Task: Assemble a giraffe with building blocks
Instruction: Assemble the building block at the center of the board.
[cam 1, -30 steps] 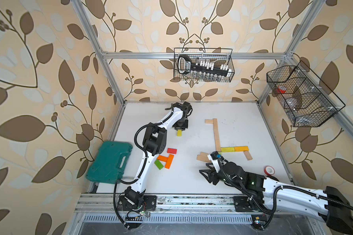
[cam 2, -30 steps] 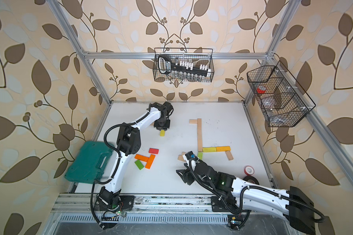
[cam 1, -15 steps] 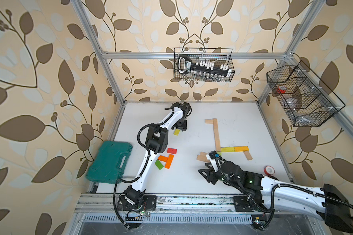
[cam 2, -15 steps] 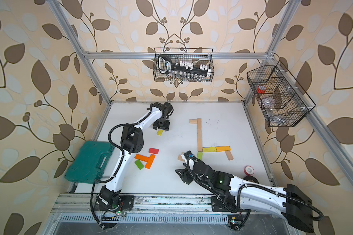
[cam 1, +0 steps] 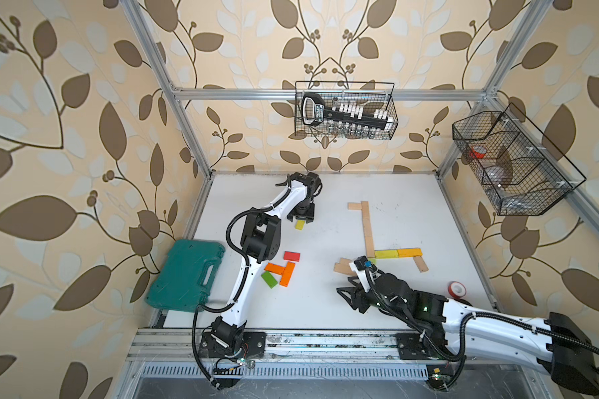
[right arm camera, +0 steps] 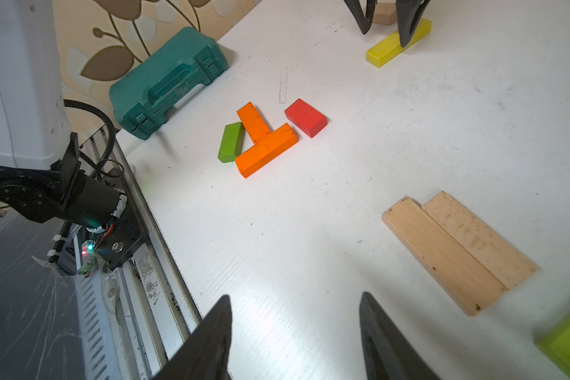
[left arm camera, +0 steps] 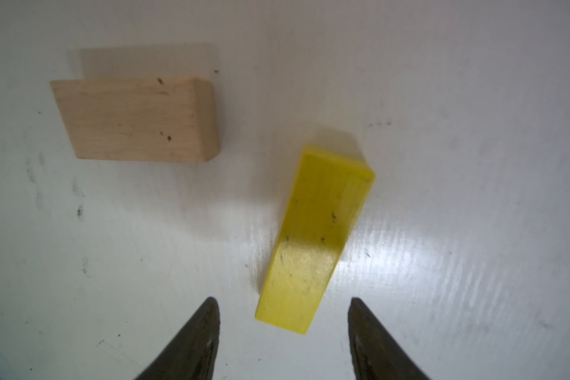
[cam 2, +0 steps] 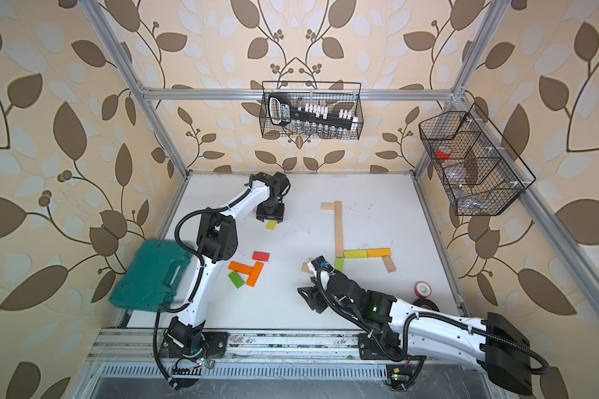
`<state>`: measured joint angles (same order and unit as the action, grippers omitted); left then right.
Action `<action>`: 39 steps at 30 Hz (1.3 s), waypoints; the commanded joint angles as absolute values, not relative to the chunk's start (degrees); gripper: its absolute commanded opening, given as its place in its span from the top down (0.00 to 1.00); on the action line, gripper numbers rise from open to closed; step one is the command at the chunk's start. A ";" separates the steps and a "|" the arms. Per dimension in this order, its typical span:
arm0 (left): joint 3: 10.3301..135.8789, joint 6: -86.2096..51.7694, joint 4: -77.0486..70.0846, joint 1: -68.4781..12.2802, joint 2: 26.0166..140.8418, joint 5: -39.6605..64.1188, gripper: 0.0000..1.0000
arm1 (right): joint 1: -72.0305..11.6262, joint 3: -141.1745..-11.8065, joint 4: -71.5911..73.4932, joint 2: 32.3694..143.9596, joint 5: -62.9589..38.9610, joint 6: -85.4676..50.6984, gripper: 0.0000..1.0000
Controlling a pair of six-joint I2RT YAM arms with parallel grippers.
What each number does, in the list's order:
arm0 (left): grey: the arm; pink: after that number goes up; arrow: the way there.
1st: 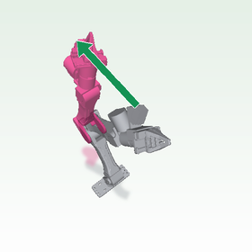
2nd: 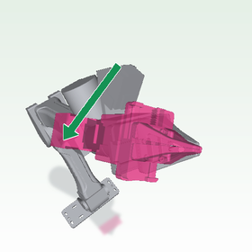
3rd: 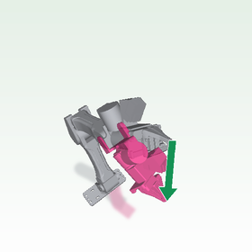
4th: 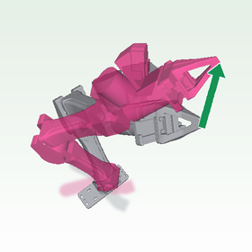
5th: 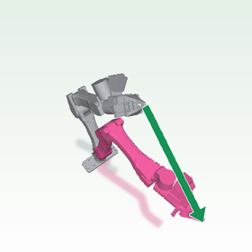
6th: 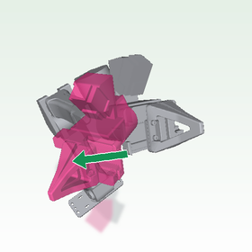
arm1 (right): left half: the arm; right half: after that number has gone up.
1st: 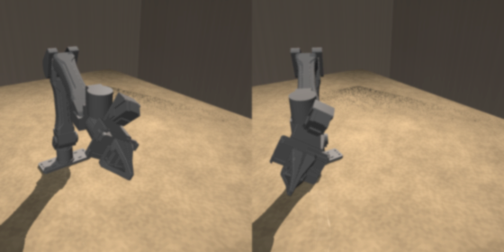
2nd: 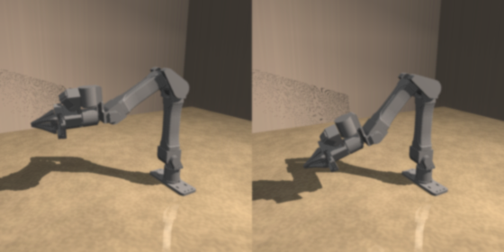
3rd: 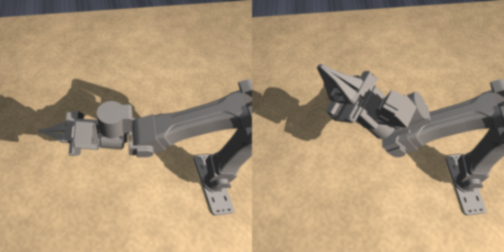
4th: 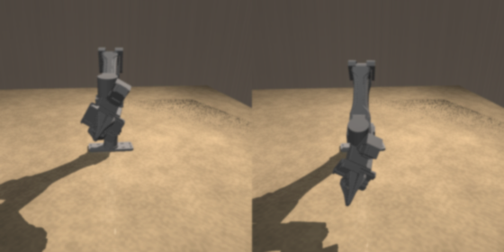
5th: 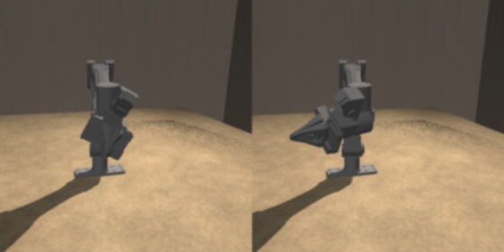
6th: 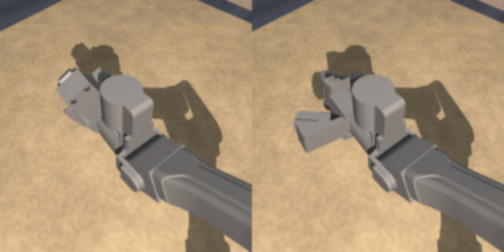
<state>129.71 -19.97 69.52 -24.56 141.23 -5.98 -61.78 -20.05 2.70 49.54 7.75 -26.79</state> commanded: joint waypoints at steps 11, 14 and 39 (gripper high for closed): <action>132.10 -20.28 70.83 -23.47 144.25 -4.18 0.57 | -62.05 -21.28 2.37 48.85 8.54 -25.18 0.42; 132.44 -20.29 70.67 -23.47 144.27 -4.80 0.65 | -62.03 -21.28 2.30 48.79 8.51 -25.08 0.42; 135.86 -22.59 72.82 -21.09 146.37 -6.90 0.70 | -62.03 -20.77 3.73 49.20 8.52 -24.08 0.42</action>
